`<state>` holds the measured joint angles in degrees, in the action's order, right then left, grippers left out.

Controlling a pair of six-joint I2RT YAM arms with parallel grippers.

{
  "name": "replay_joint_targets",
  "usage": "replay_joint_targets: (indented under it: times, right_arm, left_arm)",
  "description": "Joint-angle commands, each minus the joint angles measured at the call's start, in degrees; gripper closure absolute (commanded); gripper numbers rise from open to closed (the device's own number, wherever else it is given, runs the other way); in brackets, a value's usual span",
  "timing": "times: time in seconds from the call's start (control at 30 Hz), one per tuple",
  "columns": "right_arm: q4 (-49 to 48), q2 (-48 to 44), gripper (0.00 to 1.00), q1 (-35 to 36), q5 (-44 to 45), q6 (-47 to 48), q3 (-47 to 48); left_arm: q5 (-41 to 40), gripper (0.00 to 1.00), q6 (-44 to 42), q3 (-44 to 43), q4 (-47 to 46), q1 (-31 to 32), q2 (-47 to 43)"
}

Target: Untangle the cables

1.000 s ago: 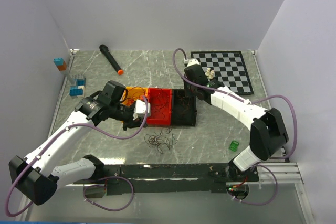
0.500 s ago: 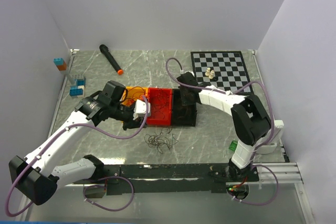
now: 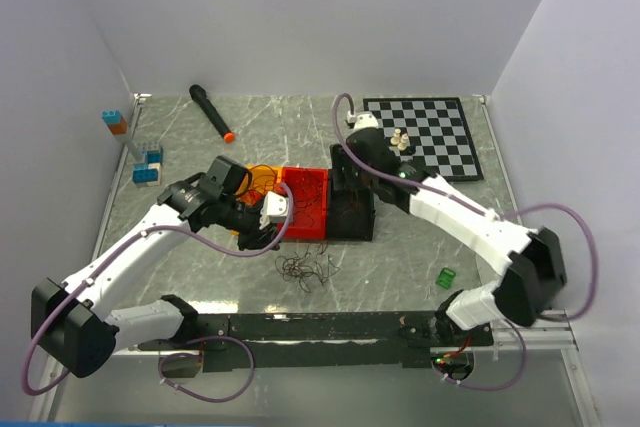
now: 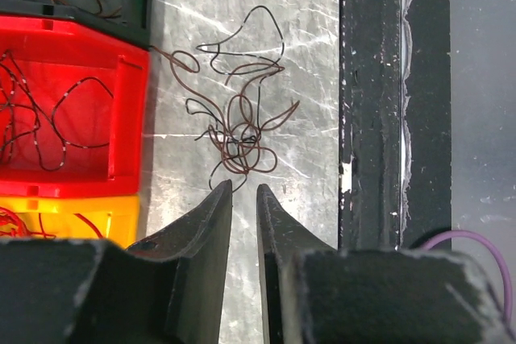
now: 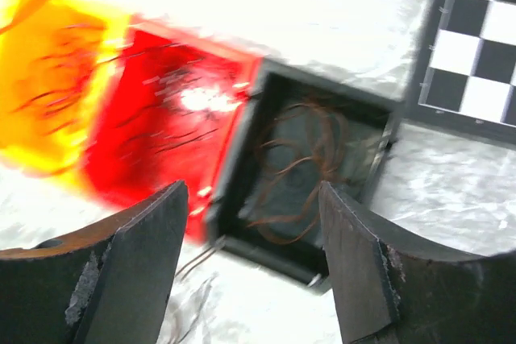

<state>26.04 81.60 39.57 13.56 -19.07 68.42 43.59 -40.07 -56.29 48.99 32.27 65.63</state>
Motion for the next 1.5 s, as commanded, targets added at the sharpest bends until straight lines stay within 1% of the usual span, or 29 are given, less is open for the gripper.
replay_joint_targets:
  times: [0.0, 0.13, 0.33, 0.63, 0.73, 0.8, 0.87, 0.9, 1.03, 1.07, 1.1, 1.3, 1.47]
  right_arm:
    - [0.2, -7.3, 0.27, 6.6, 0.2, -1.3, -5.8]
    - [-2.9, -9.7, 0.28, 13.9, -2.4, -3.2, -14.4]
    - [-9.8, -11.2, 0.28, 16.9, -10.6, -7.1, -22.4]
    - [-13.9, -3.3, 0.28, 16.9, -11.5, -7.5, -19.9]
    - [-14.4, -0.4, 0.31, 16.9, -10.8, -7.6, -18.4]
    - [-14.2, 1.4, 0.36, 16.9, -9.6, -7.6, -17.5]
    - [-14.0, 2.0, 0.46, 16.9, -8.3, -7.7, -17.0]
    - [-13.9, 2.2, 0.53, 16.9, -7.3, -7.9, -16.9]
    - [-13.7, -0.3, 0.89, 18.2, -5.0, -7.2, -16.9]
    - [-13.1, -1.3, 0.96, 18.7, -4.3, -6.9, -16.7]
    - [-12.5, -2.3, 1.00, 19.4, -3.4, -6.5, -16.5]
    - [-10.8, -13.0, 1.00, 22.7, -1.7, -5.5, -17.3]
    - [-8.8, -19.1, 1.00, 24.8, -1.3, -4.5, -15.3]
  left_arm:
    - [-0.1, 0.76, -1.0, 0.7, -1.5, 0.1, 0.0]
    - [-0.1, 0.75, -1.3, 1.5, -2.0, -0.1, 0.2]
    - [1.1, 0.74, -2.6, 2.1, -1.4, 0.0, -0.8]
    - [-0.3, 0.75, -3.1, 2.8, -1.0, 0.0, -1.4]
    - [-0.6, 0.75, -3.3, 3.0, -0.7, -0.1, -1.9]
    - [-0.7, 0.75, -3.3, 3.0, -0.7, 0.0, -2.2]
    - [-0.6, 0.75, -3.3, 3.0, -0.6, -0.1, -2.5]
    - [-0.7, 0.75, -3.5, 3.0, -0.5, 0.0, -2.6]
    - [-0.8, 0.75, -3.7, 3.4, -0.8, 0.0, -2.3]
    - [-0.7, 0.75, -3.7, 3.5, -0.9, 0.0, -2.3]
    - [-0.6, 0.74, -3.8, 3.6, -1.1, -0.1, -2.2]
    - [0.7, 0.73, -2.7, 3.9, -2.9, -0.1, -1.8]
    - [1.7, 0.73, -1.2, 3.5, -4.3, 0.0, -1.6]
